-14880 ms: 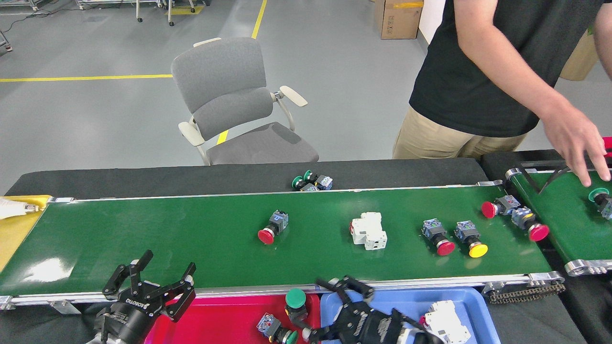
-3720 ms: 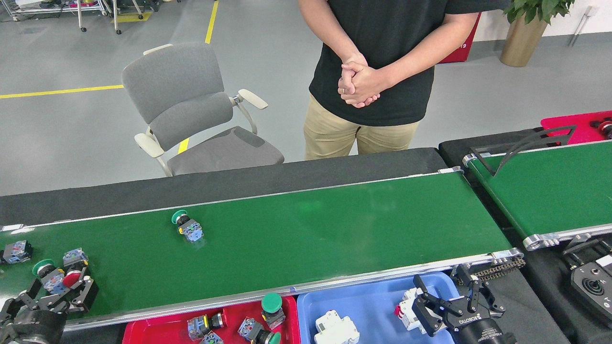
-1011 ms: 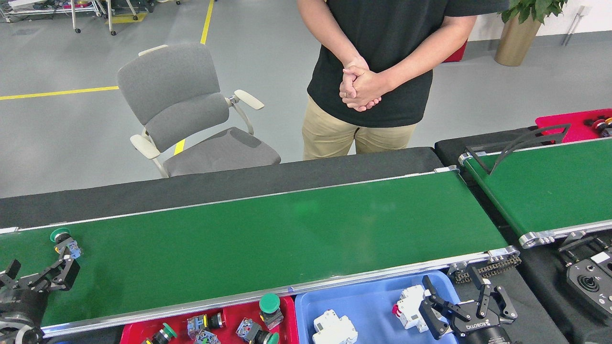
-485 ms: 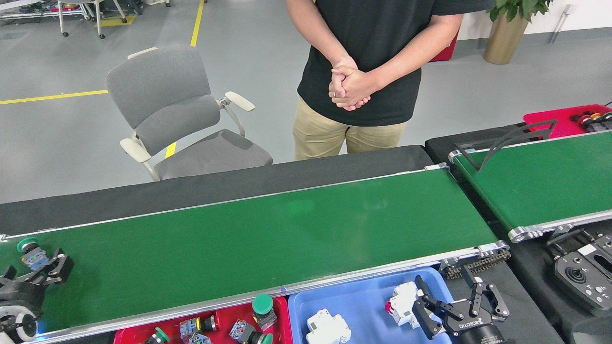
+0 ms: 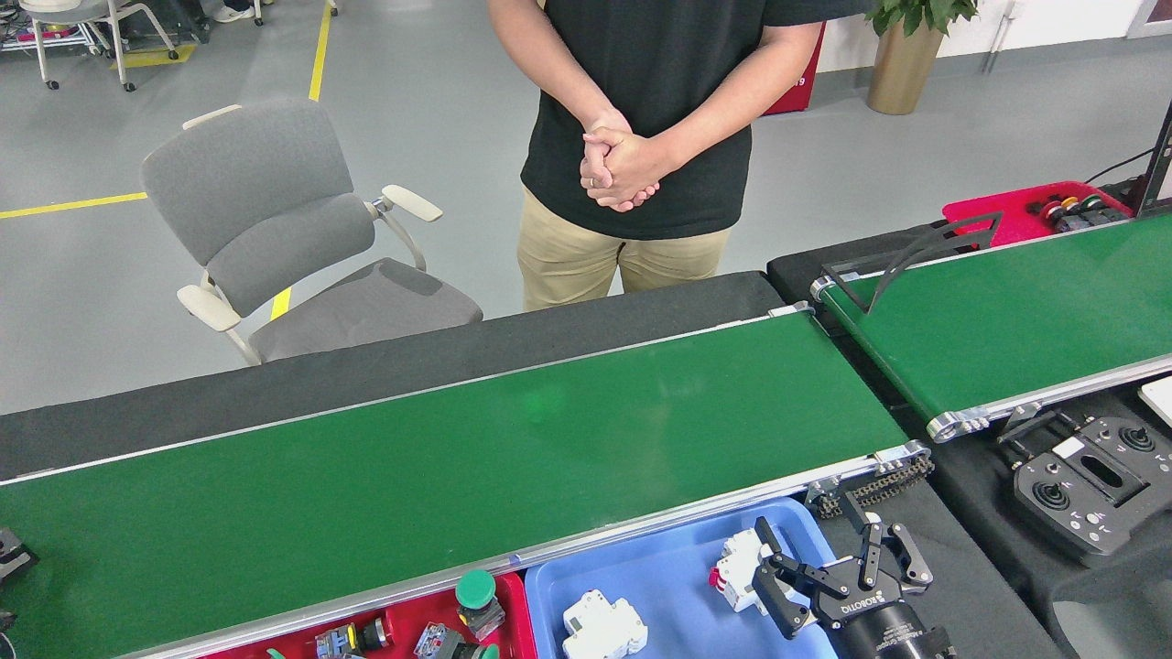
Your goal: Pick switch part from conveyor to tray
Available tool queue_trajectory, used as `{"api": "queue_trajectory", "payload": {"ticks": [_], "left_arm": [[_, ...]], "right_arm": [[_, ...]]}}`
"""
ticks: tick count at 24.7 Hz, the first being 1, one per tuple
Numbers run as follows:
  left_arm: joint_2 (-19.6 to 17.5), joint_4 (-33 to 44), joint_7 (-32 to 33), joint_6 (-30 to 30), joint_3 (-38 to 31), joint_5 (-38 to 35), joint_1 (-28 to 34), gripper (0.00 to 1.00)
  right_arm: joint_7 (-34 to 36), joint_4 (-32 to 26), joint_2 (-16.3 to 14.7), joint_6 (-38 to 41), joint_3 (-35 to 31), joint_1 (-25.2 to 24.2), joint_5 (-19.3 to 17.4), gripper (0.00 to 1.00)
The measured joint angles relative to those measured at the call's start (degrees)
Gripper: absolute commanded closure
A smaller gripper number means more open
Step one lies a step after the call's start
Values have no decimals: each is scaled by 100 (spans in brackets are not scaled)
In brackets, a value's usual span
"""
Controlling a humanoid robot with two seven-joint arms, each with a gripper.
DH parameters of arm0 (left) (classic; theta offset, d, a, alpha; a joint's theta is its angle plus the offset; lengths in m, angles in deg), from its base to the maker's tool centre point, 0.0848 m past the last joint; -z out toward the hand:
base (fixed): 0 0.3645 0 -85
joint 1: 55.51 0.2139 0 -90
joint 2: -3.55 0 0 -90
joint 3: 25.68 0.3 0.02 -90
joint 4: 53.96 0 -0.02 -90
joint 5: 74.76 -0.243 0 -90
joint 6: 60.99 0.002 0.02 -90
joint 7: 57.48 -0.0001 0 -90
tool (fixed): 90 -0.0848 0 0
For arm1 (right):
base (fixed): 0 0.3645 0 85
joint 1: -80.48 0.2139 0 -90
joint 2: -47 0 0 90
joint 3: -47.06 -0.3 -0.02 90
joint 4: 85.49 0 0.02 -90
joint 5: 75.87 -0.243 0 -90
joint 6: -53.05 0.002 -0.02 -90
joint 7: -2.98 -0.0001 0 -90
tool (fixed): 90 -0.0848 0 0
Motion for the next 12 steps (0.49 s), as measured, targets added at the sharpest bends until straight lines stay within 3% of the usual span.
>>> {"api": "queue_trajectory", "payload": {"ticks": [3,5,10,12], "left_arm": [[158,223,-131,-138,102,0,53,86],[406,820,-150,-522,231,-1,307,86],[909,3388,-171,-2371,486,-29,1599,81],[1066,4559,-157,-3181,557,-43,2415,69]], "right_arm": [[1,40,1,23,-3,0,0,0],[1,45,2,-4,-53,-1,0,0],[2,73,12,-45,-832,-71,-2,0],[2,67,34,-53,-988,-136,-10,0]]}}
